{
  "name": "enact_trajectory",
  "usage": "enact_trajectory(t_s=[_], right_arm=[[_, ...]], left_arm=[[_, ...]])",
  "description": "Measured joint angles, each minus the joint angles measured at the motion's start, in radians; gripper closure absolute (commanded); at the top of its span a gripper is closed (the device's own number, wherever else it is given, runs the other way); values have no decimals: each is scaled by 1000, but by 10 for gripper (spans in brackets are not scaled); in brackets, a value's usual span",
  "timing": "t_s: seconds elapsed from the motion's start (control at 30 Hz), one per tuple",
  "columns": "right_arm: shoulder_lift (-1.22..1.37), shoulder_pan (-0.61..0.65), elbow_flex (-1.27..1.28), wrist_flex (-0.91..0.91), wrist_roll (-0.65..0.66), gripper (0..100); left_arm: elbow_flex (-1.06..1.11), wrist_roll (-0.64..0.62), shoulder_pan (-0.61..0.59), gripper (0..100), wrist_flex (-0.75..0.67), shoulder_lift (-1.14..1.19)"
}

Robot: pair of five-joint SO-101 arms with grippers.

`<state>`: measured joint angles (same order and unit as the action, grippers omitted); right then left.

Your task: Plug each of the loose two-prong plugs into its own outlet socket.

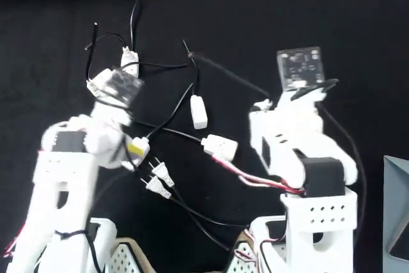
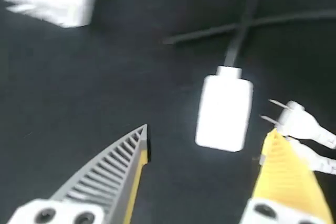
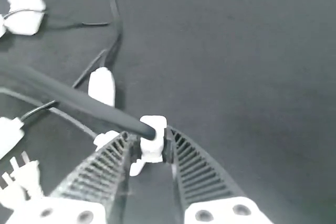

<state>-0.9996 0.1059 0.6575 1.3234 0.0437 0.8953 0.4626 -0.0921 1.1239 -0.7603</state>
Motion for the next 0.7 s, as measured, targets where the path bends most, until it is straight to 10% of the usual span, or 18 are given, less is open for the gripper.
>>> enact_trajectory(t_s=[0.43,0.7], right_arm=[[5,445,298,-413,-34,986],[229,629,301,-618,-34,986]], left_arm=[[-175,-124,-552,668,112,0],[-92,-198,-649,668,112,-2]])
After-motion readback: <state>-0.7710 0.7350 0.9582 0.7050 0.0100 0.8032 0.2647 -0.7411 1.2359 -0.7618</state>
